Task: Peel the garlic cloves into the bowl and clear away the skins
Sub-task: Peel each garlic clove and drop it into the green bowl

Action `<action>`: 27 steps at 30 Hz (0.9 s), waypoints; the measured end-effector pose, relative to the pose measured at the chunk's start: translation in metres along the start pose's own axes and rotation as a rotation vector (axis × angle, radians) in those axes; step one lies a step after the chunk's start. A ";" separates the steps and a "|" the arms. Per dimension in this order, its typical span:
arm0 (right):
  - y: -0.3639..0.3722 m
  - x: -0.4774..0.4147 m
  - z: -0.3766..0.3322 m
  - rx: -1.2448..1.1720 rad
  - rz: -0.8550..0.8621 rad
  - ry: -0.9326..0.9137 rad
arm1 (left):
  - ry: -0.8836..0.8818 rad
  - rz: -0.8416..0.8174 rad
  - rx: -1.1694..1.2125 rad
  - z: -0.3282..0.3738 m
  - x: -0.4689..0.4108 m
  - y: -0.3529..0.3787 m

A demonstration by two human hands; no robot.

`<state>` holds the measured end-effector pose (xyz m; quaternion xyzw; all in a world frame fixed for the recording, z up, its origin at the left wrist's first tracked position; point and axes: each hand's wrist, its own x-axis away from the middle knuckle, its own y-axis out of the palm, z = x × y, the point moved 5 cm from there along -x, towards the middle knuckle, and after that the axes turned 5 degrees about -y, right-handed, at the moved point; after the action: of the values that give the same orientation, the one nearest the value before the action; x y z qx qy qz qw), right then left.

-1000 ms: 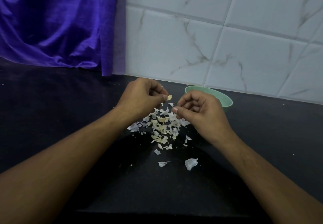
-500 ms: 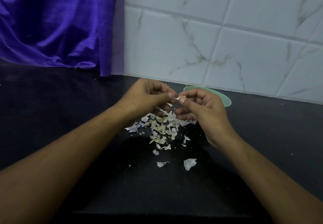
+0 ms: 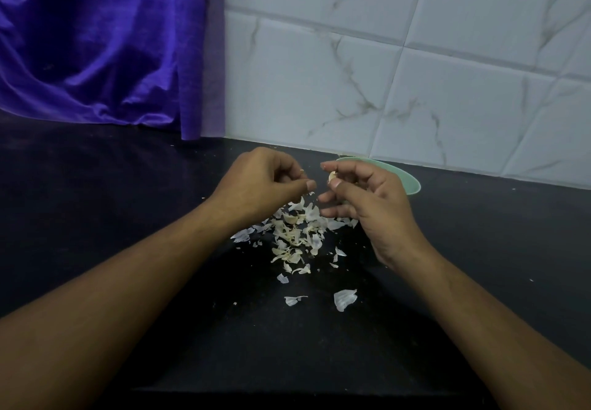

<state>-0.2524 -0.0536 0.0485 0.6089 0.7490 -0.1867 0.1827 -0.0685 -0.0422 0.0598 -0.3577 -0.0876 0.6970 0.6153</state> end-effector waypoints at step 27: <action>0.005 0.003 0.001 0.141 -0.054 -0.005 | -0.068 -0.057 0.364 -0.006 -0.003 0.015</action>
<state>-0.2483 -0.0512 0.0458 0.5993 0.7497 -0.2454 0.1361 -0.0770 -0.0499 0.0480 -0.2140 0.0088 0.6953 0.6861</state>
